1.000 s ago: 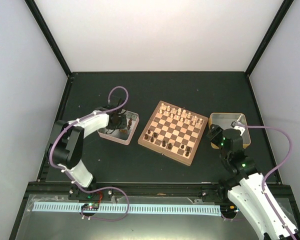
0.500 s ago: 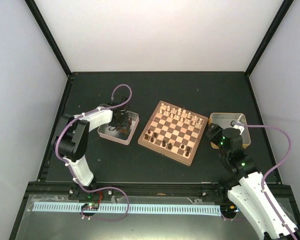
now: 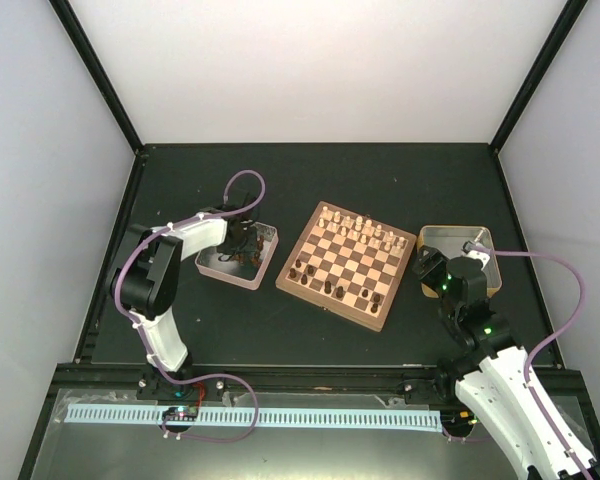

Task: Set up the chess pieces on the board
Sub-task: Pick up the chess piece from the storage box.

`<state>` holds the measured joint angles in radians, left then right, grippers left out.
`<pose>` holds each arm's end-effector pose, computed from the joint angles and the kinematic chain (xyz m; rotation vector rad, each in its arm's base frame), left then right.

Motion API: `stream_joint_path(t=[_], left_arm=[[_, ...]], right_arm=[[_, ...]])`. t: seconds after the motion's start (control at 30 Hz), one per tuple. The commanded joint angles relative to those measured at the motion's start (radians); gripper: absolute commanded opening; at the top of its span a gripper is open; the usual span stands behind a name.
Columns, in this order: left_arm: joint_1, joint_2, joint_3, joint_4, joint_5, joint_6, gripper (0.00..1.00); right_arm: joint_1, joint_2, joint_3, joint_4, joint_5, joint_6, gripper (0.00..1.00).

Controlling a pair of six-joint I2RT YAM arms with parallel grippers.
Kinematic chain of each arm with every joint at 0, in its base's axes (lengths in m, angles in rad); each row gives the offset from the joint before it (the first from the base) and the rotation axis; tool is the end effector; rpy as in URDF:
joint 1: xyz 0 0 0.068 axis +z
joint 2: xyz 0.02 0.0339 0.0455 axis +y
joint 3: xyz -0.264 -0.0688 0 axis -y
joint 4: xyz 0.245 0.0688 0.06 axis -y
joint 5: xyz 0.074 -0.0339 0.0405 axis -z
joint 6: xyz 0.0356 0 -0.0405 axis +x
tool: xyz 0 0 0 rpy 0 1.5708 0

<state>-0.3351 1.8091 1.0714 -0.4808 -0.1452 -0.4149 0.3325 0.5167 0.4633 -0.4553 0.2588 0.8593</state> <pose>0.3244 -0.1075 0.1471 -0.1459 2.7579 0.0068 0.1287 0.0348 0.2380 0.6977 1.9743 0.4634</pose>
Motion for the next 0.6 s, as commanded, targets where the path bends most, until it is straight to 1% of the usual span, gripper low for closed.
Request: stream_joint_path(t=[0.0, 0.3, 0.57], left_arm=[[0.004, -0.01, 0.018, -0.013, 0.01, 0.013, 0.07], [0.004, -0.191, -0.016, 0.021, 0.043, 0.005, 0.07], [0.005, -0.305, -0.05, 0.05, 0.102, -0.029, 0.08]], right_arm=[[0.005, -0.004, 0.005, 0.023, -0.002, 0.009, 0.8], [0.005, 0.001, 0.006, 0.034, -0.007, 0.007, 0.8], [0.005, 0.006, 0.003, 0.056, -0.04, -0.019, 0.8]])
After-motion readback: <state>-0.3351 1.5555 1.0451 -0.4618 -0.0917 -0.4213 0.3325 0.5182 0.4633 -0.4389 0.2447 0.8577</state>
